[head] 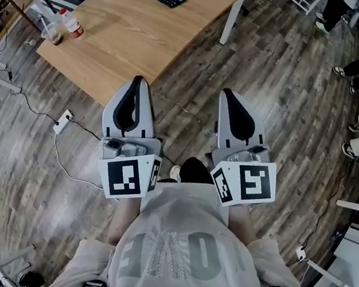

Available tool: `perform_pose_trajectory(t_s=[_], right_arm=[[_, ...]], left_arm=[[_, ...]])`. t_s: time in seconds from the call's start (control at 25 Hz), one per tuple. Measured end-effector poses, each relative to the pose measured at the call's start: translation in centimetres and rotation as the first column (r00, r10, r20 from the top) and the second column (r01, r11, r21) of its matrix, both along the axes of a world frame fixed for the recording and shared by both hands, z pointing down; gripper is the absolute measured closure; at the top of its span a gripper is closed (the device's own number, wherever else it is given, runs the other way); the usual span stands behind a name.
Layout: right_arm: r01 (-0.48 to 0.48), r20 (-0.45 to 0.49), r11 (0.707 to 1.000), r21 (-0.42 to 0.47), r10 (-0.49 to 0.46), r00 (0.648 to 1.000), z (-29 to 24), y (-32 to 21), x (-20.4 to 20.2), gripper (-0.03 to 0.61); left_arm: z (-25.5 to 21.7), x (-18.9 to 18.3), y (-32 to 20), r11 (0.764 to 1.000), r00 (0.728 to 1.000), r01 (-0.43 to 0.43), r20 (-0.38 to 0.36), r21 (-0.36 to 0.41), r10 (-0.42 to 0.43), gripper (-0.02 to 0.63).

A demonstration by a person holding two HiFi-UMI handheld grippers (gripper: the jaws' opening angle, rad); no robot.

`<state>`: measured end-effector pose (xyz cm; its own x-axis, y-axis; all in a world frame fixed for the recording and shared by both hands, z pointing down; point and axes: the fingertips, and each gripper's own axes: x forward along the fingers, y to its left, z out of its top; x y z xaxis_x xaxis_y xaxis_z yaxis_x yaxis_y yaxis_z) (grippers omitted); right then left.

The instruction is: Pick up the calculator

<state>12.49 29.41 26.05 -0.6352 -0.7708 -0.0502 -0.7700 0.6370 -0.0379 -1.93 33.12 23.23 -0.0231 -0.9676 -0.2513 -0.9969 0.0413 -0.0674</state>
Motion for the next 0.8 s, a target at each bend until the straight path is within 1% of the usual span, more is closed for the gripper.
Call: perform_pose_trajectory(t_s=[0.12, 0.24, 0.4, 0.56, 0.68, 0.8], right_arm=[[-0.013, -0.011, 1.0, -0.012, 0.013, 1.0, 0.4, -0.6, 0.0, 0.56], [-0.011, -0.022, 1.0, -0.014, 0.011, 1.0, 0.7, -1.8, -0.5, 0.56], [-0.001, -0.015, 1.0, 0.001, 0.001, 1.0, 0.8, -3.3, -1.0, 0.56], [0.021, 0.002, 0.999, 0.037, -0.021, 1.0, 0.4, -5.5, -1.8, 0.56], [0.055, 0.025, 0.996, 0.068, -0.057, 0.998, -0.1, -8.3, -2.7, 0.56], [0.086, 0.031, 0.993, 0.078, -0.089, 0.996, -0.4, -11.7, -3.3, 0.56]], left_arm=[[0.1, -0.1, -0.8, 1.0, 1.0, -0.016, -0.002, -0.009, 0.016, 0.604], [-0.2, -0.2, -1.4, 1.0, 1.0, -0.027, -0.006, 0.01, 0.027, 0.604], [-0.1, -0.7, -2.5, 0.999, 1.0, -0.021, -0.001, 0.03, 0.021, 0.606], [-0.5, -1.6, -4.5, 0.998, 1.0, -0.001, 0.015, 0.057, 0.001, 0.604], [-0.8, -2.4, -6.9, 0.997, 0.999, 0.026, 0.046, 0.071, -0.029, 0.605], [-1.1, -2.9, -9.9, 0.997, 0.997, 0.046, 0.065, 0.07, -0.051, 0.604]])
